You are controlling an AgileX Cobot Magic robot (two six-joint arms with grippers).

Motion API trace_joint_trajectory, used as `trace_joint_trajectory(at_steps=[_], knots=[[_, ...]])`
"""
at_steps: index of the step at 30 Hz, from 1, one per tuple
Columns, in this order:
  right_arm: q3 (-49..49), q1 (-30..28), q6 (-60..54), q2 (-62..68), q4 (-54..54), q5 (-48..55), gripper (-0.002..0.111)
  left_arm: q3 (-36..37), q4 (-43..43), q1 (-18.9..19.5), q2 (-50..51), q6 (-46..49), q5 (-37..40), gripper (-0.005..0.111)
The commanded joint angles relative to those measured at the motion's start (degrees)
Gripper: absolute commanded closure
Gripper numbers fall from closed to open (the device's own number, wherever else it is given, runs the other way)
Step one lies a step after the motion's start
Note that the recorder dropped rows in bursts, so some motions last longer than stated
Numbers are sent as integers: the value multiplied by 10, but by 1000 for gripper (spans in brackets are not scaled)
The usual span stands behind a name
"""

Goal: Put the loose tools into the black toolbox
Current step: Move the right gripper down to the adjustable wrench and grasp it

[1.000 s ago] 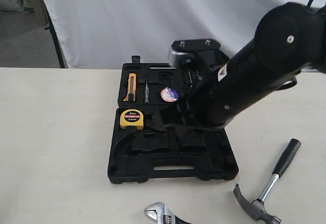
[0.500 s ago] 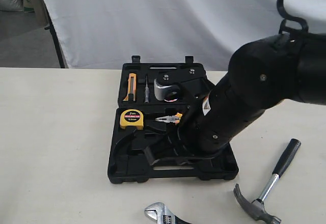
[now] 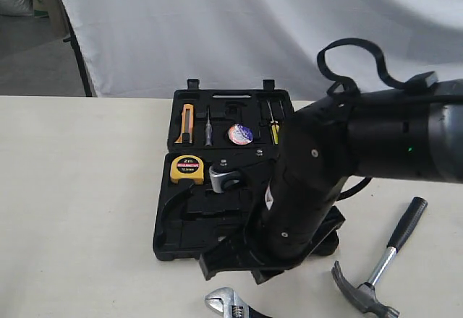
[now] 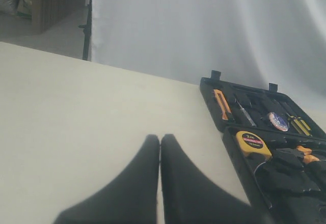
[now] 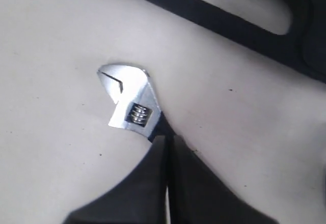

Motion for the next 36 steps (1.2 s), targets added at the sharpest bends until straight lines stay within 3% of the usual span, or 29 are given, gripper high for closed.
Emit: trace_joint_trajectory(at_steps=[1, 16, 19, 23, 26, 36], knots=[[0, 31, 10, 9, -6, -11, 108, -2, 3, 15, -2, -3, -4, 106], [0, 76, 10, 30, -42, -82, 108, -2, 3, 15, -2, -3, -4, 106], [0, 76, 10, 30, -45, -75, 93, -2, 3, 15, -2, -3, -4, 106], [0, 76, 10, 30, -35, -76, 58, -2, 3, 15, -2, -3, -4, 106], [0, 76, 8, 34, -35, -78, 43, -2, 3, 15, -2, -3, -4, 106], [0, 76, -30, 104, -35, -80, 39, -2, 3, 15, -2, -3, -4, 106]])
